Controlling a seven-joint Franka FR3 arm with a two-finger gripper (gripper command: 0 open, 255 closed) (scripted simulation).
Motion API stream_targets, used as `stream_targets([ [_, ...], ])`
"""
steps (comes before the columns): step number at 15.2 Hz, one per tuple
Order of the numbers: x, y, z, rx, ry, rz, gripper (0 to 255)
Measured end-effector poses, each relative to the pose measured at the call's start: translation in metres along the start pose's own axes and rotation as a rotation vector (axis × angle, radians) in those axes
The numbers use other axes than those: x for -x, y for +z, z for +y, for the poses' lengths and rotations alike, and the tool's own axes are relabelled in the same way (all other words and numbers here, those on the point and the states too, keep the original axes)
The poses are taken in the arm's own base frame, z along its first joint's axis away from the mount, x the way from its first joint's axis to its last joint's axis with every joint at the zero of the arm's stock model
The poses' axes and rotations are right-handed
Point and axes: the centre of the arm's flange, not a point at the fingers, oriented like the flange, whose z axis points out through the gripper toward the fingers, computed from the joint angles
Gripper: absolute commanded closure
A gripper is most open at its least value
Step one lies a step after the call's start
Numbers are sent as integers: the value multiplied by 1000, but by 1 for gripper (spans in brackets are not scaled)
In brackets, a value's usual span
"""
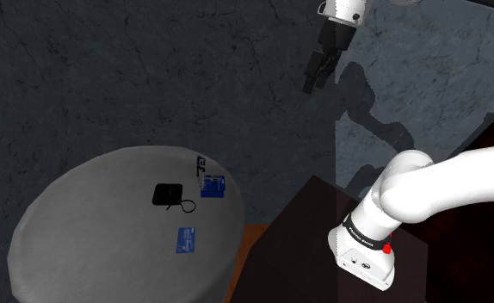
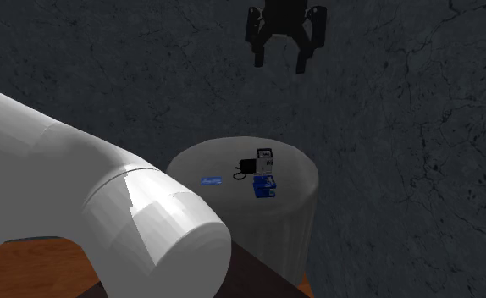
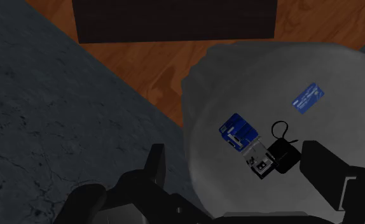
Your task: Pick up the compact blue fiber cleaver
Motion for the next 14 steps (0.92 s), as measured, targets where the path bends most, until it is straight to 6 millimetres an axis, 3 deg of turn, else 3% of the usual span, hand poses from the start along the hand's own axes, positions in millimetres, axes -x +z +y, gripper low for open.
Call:
stream_targets([
  [4,-15,20,-10,2,-21,-1,0],
  [14,-93,114,-55,11,-117,1,0],
])
